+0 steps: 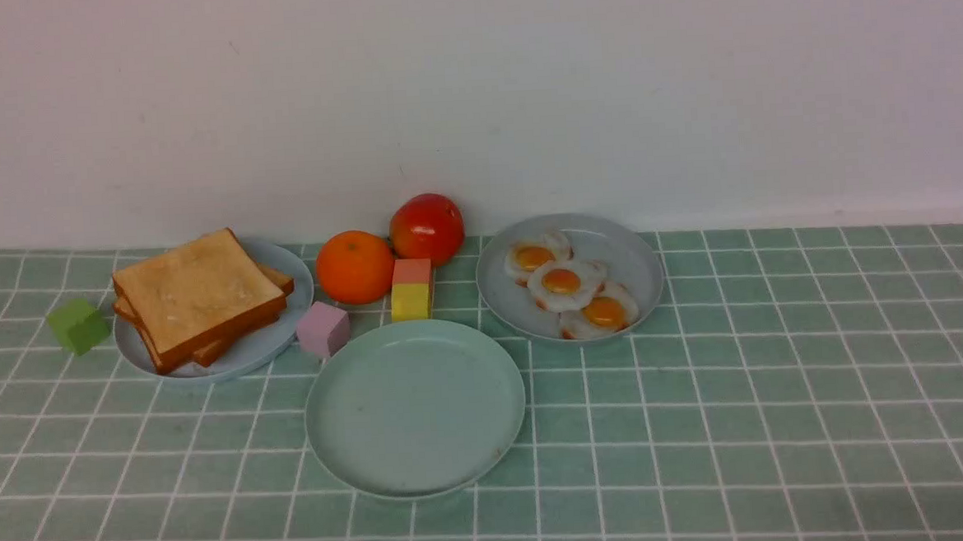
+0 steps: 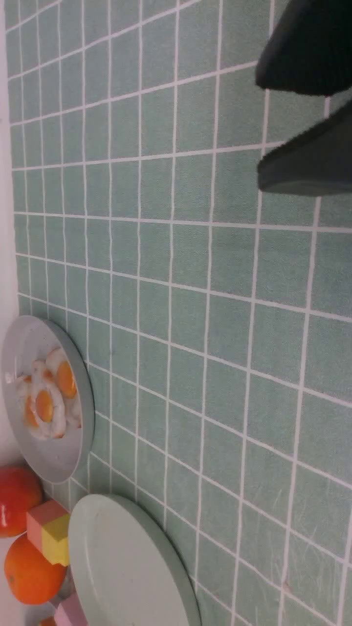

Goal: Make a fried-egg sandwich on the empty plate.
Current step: Use the left arm to grab a slice of bread

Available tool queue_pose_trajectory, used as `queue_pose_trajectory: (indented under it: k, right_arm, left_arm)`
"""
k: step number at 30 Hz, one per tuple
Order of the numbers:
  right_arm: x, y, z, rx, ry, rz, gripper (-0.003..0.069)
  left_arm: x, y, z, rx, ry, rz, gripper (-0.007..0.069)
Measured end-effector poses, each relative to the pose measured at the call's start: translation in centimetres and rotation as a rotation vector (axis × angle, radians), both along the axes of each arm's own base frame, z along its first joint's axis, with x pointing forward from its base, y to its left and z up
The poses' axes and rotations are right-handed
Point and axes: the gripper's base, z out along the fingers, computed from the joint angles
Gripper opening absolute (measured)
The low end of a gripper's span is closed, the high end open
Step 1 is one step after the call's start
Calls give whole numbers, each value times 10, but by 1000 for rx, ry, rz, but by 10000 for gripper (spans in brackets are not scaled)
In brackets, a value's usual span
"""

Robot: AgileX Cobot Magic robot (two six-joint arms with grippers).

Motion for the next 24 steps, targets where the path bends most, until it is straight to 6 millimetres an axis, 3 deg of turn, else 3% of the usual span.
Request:
queue_pose_trajectory:
  k: [24]
  right_arm:
    - [0, 0, 0, 0, 0, 0, 239]
  left_arm:
    - [0, 0, 1, 0, -10, 0, 238]
